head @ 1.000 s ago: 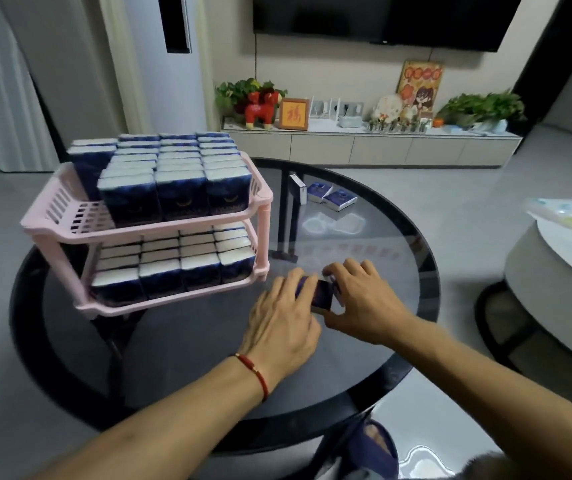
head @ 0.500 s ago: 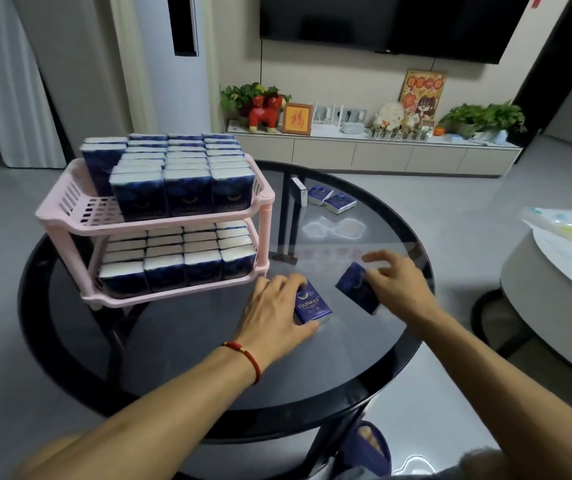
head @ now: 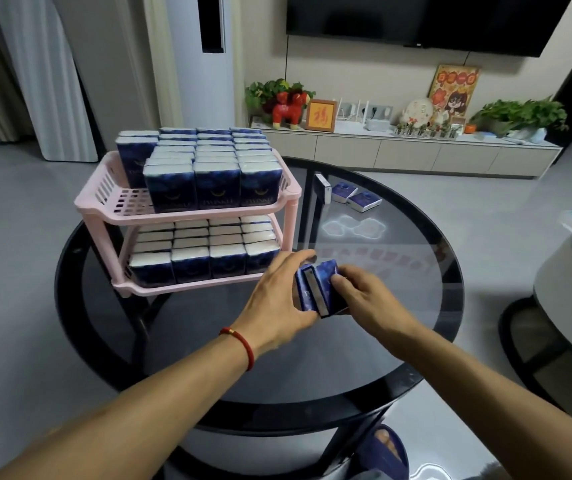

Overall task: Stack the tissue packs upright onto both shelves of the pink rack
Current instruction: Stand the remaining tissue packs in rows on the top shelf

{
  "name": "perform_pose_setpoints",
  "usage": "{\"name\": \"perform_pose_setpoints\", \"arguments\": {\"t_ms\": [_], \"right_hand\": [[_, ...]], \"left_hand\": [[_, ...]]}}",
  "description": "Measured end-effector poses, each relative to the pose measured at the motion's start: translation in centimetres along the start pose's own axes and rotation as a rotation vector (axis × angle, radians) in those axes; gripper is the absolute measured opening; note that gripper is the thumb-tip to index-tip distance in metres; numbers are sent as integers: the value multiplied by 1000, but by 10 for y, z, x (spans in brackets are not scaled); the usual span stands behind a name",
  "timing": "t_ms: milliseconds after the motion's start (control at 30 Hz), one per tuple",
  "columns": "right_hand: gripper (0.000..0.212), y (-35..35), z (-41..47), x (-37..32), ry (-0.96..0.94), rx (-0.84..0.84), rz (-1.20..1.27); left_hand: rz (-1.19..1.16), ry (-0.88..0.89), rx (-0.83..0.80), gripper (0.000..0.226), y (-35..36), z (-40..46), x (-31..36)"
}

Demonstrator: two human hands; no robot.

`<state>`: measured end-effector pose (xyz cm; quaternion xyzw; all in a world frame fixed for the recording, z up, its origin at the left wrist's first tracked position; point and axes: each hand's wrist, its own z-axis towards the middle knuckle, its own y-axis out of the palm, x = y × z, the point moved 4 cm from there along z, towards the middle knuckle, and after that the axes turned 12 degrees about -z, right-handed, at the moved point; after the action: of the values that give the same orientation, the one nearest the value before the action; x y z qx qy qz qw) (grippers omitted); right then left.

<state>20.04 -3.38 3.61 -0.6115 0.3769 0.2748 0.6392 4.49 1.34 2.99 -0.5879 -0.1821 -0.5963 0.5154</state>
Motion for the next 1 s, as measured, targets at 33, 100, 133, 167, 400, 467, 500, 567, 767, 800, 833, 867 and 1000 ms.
{"name": "perform_pose_setpoints", "arguments": {"t_ms": [33, 100, 133, 167, 400, 467, 500, 567, 767, 800, 833, 867, 1000], "right_hand": [[25, 2, 0, -5, -37, -17, -1], [26, 6, -1, -10, -75, -76, 44], [27, 8, -2, -12, -82, -112, 84], [28, 10, -3, -12, -95, -142, 126], [54, 14, -3, -23, -336, -129, -183], [58, 21, -5, -24, -368, -133, -286], [58, 23, -5, -24, -381, -122, -319], [57, 26, -4, -27, -411, -84, -359], [45, 27, 5, -27, -399, -52, -358], [45, 26, 6, -28, -408, -45, -375], [45, 26, 6, -30, -420, -37, -406], [47, 25, 6, -32, -431, -27, -440], [56, 20, 1, -44, -483, 6, -473]], "left_hand": [[7, 11, -24, 93, -2, -1, 1], [-16, 23, -68, 93, -7, -3, 2], [-51, 20, -62, 90, -10, -5, 2], [-88, 14, -45, 87, -14, -7, 3], [109, 92, 25, 70, -39, -17, -3], [155, 86, -7, 63, -38, -21, -6], [152, 72, -20, 61, -38, -22, -9], [109, 12, -27, 60, -38, -23, -15], [-80, -113, -30, 64, -46, -20, -24], [-79, -99, -31, 61, -47, -20, -22], [-44, -65, -27, 57, -49, -20, -21], [18, -15, -23, 52, -52, -21, -17], [190, 148, 4, 46, -63, -27, 2]]}}
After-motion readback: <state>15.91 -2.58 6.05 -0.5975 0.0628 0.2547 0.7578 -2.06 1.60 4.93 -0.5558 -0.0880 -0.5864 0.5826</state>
